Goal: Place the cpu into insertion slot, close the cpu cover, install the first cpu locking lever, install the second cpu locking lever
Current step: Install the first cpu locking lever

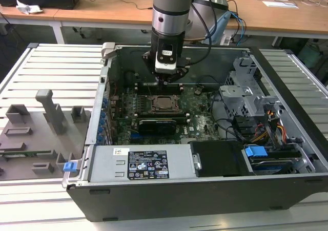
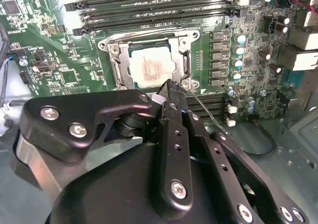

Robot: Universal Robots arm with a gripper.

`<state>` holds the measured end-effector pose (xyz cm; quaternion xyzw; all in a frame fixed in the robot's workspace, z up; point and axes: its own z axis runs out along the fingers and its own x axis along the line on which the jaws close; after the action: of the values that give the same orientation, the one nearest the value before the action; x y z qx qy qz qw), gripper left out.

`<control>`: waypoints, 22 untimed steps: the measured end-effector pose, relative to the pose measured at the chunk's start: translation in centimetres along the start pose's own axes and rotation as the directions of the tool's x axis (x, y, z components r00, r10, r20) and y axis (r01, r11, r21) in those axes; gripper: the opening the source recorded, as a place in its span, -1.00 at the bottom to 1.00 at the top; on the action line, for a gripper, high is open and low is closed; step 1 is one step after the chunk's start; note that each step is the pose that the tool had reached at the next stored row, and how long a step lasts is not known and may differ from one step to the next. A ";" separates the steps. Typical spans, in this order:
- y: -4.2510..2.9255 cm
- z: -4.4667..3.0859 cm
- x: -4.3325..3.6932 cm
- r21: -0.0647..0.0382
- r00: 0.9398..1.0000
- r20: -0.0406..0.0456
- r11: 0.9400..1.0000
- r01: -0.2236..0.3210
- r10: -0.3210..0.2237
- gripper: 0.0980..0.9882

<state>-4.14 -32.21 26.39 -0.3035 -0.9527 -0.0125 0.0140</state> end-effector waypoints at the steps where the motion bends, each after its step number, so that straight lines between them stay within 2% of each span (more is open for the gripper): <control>1: 0.00 0.00 0.00 0.001 1.000 0.000 1.000 0.023 -0.023 -0.98; 4: 0.00 0.00 0.00 0.002 0.998 -0.001 0.998 0.069 -0.069 -0.98; 8: -0.02 0.00 0.03 0.004 0.990 -0.002 0.990 0.138 -0.138 -0.98; 10: -0.03 0.00 0.04 0.005 0.988 -0.002 0.988 0.153 -0.153 -0.98; 13: -0.08 0.01 0.12 0.004 0.981 0.001 0.981 0.192 -0.192 -0.98; 15: -0.13 0.00 0.19 0.003 0.980 0.003 0.980 0.200 -0.200 -0.98; 18: -0.20 0.01 0.27 -0.002 0.977 0.017 0.977 0.212 -0.211 -0.98; 21: -0.22 0.01 0.30 -0.010 0.974 0.036 0.975 0.223 -0.223 -0.98; 22: -0.22 0.01 0.31 -0.012 0.973 0.040 0.974 0.226 -0.225 -0.98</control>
<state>-4.52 -32.21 26.39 -0.1937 -0.9809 -0.0160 -0.0085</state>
